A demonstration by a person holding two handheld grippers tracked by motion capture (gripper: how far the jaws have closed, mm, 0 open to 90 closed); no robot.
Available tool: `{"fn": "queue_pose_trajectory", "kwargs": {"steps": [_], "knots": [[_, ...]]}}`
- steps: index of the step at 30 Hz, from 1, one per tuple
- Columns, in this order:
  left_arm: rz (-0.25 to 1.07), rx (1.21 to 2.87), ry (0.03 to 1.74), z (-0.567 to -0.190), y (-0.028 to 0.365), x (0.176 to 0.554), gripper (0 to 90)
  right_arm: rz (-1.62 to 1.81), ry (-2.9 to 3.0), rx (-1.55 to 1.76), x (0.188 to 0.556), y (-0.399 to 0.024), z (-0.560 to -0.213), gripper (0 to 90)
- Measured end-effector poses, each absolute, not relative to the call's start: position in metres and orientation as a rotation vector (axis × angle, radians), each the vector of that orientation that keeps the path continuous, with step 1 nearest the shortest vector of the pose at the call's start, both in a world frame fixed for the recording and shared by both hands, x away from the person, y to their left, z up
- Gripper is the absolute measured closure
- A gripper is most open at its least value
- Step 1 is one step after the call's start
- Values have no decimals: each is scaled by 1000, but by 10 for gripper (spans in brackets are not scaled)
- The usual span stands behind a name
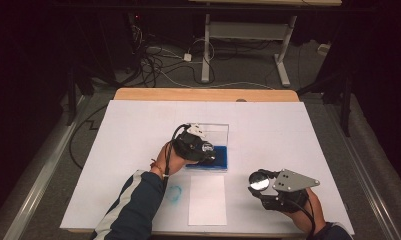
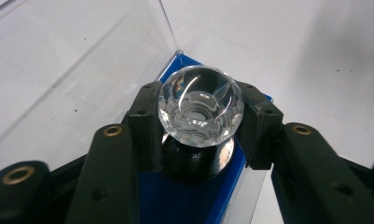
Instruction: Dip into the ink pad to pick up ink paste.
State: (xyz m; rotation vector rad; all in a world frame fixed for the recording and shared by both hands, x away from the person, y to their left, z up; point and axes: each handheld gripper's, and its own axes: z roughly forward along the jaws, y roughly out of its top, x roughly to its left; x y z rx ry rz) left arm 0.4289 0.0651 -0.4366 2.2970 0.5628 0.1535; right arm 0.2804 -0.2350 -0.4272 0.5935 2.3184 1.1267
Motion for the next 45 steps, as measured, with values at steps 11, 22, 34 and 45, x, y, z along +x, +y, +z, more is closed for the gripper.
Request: {"fn": "queue_pose_trajectory", "kwargs": {"steps": [11, 22, 34, 45], "knots": [[152, 2313, 574, -434, 63, 429, 543, 1128, 2317, 593, 280, -235, -427, 389], [217, 2259, 546, -393, 69, 424, 543, 1139, 2301, 601, 280, -238, -425, 389], [271, 2274, 477, -347, 70, 419, 542, 1144, 2297, 602, 280, -238, -424, 389], [260, 2270, 468, -345, 70, 421, 542, 1150, 2302, 599, 279, -238, -424, 389]]}}
